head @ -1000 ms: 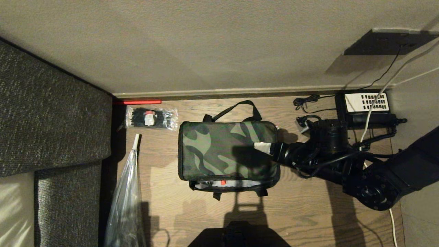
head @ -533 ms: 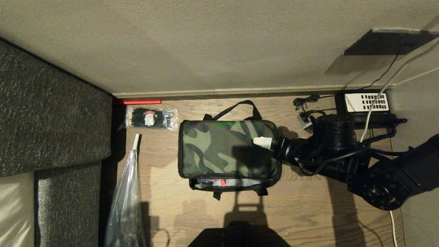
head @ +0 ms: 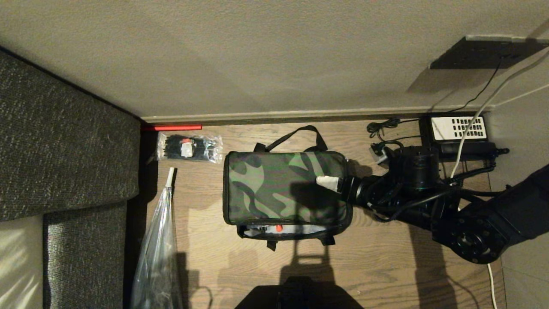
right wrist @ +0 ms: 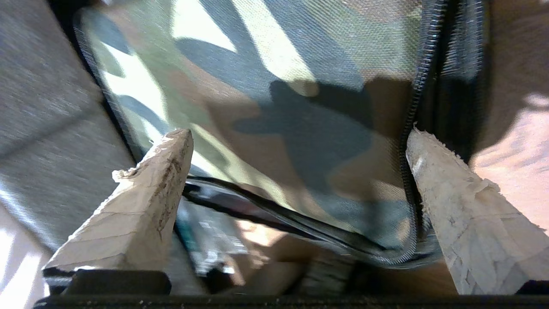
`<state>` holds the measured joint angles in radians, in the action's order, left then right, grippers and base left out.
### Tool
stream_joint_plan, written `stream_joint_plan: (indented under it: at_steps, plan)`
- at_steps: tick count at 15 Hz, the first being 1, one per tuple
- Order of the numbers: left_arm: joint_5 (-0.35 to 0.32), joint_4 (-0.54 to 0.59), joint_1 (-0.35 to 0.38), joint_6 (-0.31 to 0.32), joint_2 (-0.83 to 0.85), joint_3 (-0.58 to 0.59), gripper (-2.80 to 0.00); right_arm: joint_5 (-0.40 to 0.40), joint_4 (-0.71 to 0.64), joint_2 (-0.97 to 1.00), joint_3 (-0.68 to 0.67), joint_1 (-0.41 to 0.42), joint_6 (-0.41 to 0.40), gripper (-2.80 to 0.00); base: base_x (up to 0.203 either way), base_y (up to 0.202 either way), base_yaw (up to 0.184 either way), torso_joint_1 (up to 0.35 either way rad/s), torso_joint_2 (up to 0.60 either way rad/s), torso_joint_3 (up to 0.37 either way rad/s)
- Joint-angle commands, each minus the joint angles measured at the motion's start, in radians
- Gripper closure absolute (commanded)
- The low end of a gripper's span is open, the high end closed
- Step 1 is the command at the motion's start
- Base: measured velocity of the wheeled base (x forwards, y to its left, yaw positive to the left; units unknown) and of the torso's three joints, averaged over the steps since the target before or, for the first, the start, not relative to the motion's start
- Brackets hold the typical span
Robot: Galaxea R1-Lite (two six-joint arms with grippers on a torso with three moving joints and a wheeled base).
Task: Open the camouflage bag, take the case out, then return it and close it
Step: Open the top of the storage box
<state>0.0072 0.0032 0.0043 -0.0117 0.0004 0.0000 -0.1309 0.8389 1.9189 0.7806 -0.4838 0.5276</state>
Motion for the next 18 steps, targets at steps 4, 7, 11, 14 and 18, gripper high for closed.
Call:
stream_joint_plan:
  at_steps: [4, 7, 11, 14, 18]
  plan:
    - [0.0, 0.0, 0.0, -0.001, -0.002, 0.003, 0.0, 0.004, 0.012, 0.045, -0.006, 0.044, -0.135, -2.8, 0.0, 0.0, 0.0, 0.0, 0.0, 0.0]
    - [0.0, 0.0, 0.0, -0.001, -0.002, 0.003, 0.0, 0.001, 0.009, 0.055, -0.013, 0.042, -0.132, -2.8, 0.0, 0.0, 0.0, 0.0, 0.0, 0.0]
    - [0.0, 0.0, 0.0, -0.001, -0.002, 0.003, 0.0, -0.001, 0.003, 0.065, -0.015, 0.037, -0.121, -2.8, 0.0, 0.0, 0.0, 0.0, 0.0, 0.0]
    - [0.0, 0.0, 0.0, -0.001, -0.002, 0.003, 0.0, -0.003, -0.026, 0.052, 0.002, 0.031, -0.077, -2.8, 0.0, 0.0, 0.0, 0.0, 0.0, 0.0]
    - [0.0, 0.0, 0.0, -0.001, -0.002, 0.003, 0.0, -0.003, -0.03, 0.07, 0.013, 0.011, -0.024, -2.8, 0.0, 0.0, 0.0, 0.0, 0.0, 0.0]
